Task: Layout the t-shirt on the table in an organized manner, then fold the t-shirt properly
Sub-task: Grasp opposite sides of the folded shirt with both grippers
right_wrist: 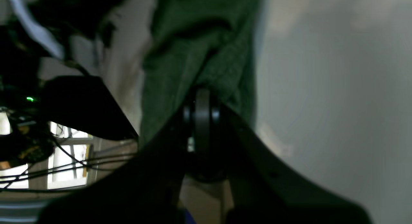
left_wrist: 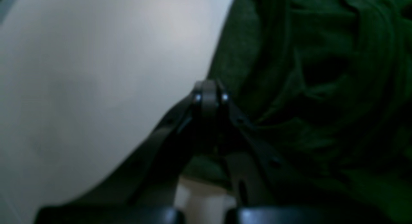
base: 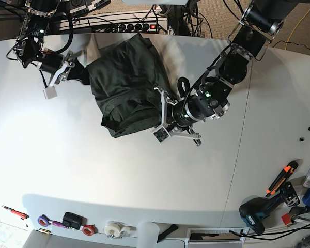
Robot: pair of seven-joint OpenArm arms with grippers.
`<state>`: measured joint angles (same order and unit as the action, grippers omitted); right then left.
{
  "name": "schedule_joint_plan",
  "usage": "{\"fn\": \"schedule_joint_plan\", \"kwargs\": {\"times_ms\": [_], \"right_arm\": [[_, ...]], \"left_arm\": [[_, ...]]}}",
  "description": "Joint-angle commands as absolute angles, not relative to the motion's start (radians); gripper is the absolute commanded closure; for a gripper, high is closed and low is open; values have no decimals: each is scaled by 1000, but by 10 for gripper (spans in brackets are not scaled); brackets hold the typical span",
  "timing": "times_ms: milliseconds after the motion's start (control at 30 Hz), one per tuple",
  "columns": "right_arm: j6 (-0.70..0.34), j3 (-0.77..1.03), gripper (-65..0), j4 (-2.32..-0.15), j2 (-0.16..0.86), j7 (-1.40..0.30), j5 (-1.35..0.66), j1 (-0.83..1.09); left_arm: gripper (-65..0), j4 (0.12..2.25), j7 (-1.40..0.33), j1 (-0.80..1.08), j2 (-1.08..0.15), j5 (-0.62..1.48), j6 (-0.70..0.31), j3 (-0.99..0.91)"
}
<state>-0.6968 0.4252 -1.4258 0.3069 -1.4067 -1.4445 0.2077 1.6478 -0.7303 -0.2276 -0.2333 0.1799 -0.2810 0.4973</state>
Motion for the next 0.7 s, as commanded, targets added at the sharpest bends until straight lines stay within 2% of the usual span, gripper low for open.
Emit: {"fn": "schedule_joint_plan", "kwargs": {"times_ms": [0,667], "right_arm": [[-698,432,0,-1440,322,-1396,-1470,206],[-698,390,0,-1478,330,-1396,-1250,245]], "left_arm": [[0,1663,-696,-250,-228,181,-280,494],[0,1663,-694,-250,-230,182,-280,494]]}}
